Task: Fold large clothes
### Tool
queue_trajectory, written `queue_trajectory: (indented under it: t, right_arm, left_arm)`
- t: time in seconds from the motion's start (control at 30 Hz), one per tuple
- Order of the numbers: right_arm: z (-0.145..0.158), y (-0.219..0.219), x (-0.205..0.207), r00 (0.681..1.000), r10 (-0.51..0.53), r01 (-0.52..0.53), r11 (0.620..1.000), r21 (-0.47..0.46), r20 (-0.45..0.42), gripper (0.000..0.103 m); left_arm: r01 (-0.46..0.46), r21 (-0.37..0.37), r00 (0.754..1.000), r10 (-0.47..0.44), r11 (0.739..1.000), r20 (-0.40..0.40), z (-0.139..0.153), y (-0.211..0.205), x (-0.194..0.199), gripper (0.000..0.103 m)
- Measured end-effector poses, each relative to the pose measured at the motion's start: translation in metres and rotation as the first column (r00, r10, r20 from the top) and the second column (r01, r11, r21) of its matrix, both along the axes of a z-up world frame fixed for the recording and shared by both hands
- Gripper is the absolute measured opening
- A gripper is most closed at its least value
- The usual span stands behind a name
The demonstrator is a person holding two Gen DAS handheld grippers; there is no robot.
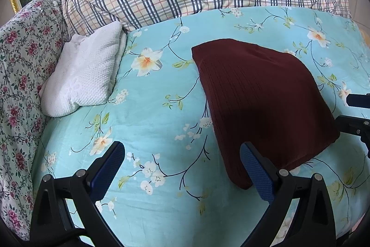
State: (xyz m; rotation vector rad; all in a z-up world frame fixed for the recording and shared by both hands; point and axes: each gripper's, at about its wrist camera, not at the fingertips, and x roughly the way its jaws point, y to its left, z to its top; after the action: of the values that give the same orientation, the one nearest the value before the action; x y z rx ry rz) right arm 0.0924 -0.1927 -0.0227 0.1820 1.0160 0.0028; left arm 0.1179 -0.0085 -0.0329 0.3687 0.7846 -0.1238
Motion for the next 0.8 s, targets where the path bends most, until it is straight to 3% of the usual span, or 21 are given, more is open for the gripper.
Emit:
queue_trajectory:
  t: [0.8]
  right_arm:
    - [-0.005,-0.005,0.014,1.0,0.0,0.0,1.0,0.001,-0.004,0.081]
  left_arm:
    - [-0.027,-0.035,0.999,0.026,0.999,-0.031,-0.005,0.001,0.021,0.099]
